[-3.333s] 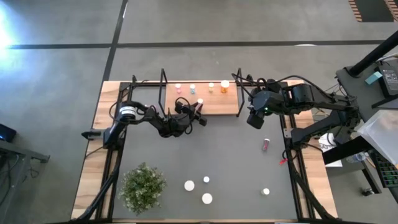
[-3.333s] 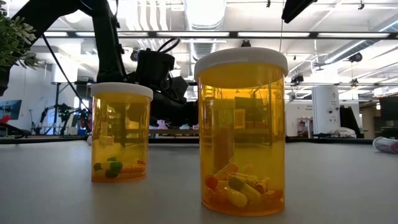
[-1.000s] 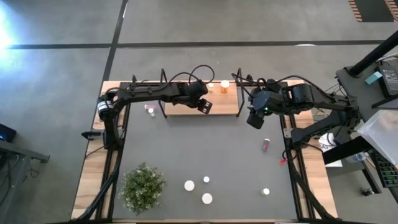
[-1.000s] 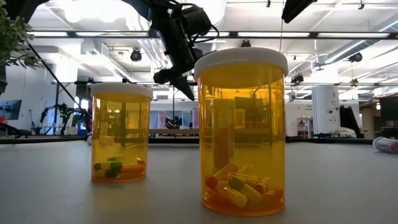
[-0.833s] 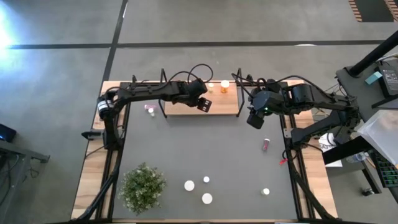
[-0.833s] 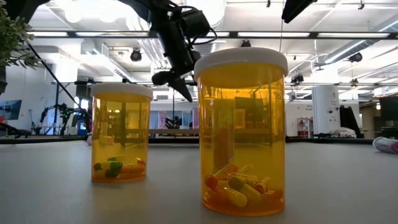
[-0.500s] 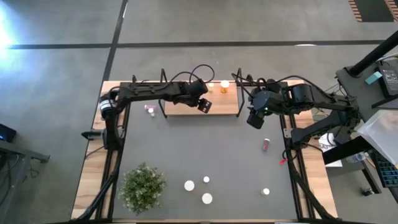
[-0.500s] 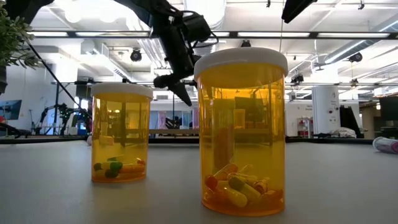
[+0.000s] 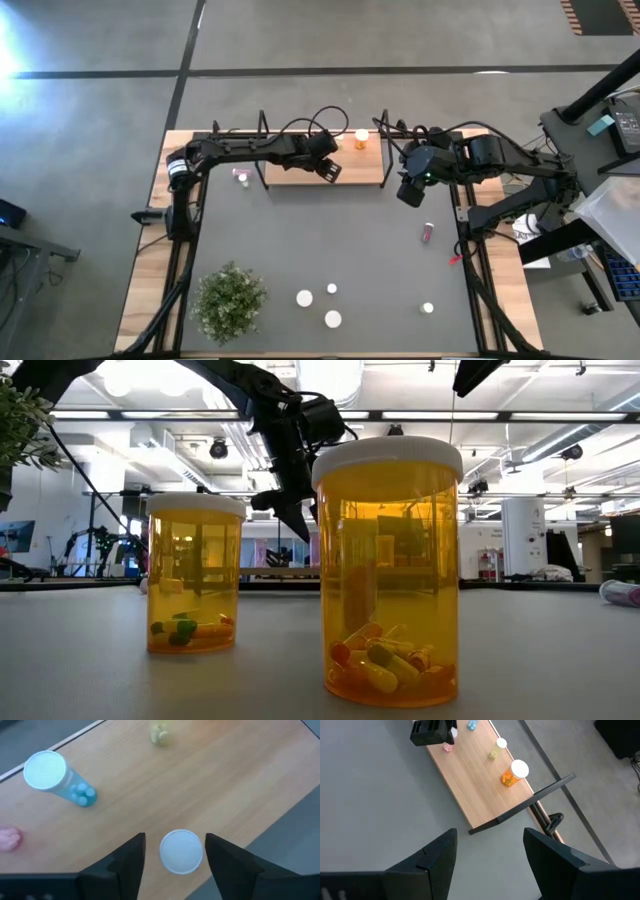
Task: Pick and place medicine bottles onto shelf by color
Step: Put the right pink pill bottle on the shelf aligned with the other pink pill bottle
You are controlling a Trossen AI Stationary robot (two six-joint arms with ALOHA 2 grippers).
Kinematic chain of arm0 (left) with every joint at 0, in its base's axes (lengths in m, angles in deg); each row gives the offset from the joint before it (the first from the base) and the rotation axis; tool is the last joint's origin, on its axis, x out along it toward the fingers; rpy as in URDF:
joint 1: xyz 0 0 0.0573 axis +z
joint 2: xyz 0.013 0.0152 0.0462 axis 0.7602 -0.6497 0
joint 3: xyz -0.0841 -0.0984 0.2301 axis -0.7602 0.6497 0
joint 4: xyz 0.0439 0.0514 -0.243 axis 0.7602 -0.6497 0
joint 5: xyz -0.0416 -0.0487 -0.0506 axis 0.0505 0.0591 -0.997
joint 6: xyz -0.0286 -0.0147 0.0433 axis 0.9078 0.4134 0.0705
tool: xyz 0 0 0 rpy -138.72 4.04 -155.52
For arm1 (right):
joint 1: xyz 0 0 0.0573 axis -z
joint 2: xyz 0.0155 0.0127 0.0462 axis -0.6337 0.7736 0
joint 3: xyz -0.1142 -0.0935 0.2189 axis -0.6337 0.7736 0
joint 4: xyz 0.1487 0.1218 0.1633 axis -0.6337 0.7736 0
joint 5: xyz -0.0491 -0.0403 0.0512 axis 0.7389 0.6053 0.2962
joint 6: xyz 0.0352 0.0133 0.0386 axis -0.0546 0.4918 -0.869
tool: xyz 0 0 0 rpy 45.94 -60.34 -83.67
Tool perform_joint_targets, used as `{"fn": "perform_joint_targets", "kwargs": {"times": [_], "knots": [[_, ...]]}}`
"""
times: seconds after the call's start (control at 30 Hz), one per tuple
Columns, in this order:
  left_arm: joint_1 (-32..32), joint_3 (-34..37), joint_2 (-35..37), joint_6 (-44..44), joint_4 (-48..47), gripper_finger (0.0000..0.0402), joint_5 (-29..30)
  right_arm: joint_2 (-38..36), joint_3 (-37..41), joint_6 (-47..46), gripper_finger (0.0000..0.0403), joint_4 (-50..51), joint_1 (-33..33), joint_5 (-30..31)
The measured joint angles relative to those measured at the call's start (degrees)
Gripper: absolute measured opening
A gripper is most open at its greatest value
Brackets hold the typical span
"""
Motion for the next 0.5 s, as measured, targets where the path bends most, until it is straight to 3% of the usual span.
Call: {"fn": "perform_joint_targets", "kwargs": {"times": [0.27, 0.5], "knots": [[-0.02, 0.00, 0.00, -0.02, 0.02, 0.0119, -0.02, 0.00, -0.02, 0.00, 0.0219, 0.00, -0.02, 0.00], [-0.02, 0.00, 0.02, 0.04, 0.00, 0.0106, -0.02, 0.00, -0.02, 0.01, 0.0219, 0.00, -0.01, 0.00]]}}
